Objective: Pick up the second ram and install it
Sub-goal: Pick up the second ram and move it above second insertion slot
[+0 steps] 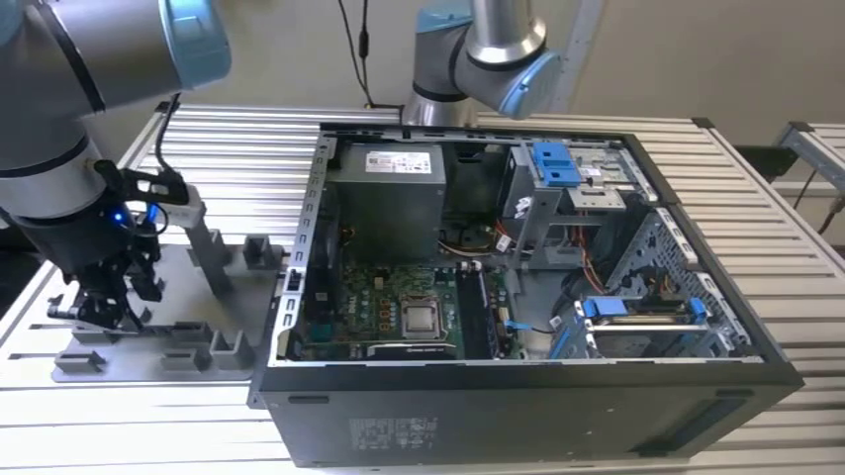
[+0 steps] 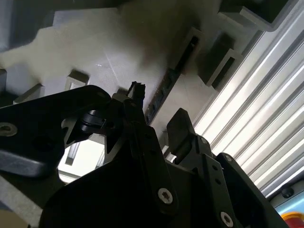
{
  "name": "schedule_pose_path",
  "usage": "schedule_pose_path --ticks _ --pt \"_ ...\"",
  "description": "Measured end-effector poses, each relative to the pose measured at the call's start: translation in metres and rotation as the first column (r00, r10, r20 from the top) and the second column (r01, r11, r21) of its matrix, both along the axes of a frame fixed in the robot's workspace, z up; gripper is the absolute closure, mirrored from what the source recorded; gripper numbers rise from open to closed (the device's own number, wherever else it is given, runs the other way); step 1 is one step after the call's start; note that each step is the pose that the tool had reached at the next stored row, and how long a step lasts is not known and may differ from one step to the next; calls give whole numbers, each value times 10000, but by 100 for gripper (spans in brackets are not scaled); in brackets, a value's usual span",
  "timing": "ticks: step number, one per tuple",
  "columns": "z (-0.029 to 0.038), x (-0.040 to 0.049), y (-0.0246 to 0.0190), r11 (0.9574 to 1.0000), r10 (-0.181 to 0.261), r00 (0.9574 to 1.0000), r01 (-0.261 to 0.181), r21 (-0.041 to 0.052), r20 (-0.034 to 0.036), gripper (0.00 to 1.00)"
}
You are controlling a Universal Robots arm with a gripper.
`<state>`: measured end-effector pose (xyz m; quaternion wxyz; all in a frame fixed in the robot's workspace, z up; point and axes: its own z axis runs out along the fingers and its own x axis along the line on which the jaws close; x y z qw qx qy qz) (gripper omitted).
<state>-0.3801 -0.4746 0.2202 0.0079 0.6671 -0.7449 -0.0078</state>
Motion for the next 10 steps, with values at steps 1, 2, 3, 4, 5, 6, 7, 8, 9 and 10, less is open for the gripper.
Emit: schedule_pose_path --ticks 1,2,3,4,5,6,7,8,9,10 --pt "0 0 -11 10000 0 10000 0 0 0 52" --pt "0 0 -21 10000 1 10000 -1 0 0 52" --pt "0 0 -27 10000 0 10000 0 1 -3 52" --pt "0 0 -35 10000 -1 10000 1 1 -5 52" --pt "0 0 -42 10000 0 10000 0 0 -6 52" --pt "0 0 -50 10000 0 10000 0 0 -7 52" --pt "0 0 -58 10000 0 10000 0 0 -7 52" --pt "0 0 -66 10000 0 10000 0 0 -7 52" --pt "0 0 -71 10000 0 10000 0 -1 -8 52" --pt "0 0 -77 10000 0 10000 0 -6 -9 52"
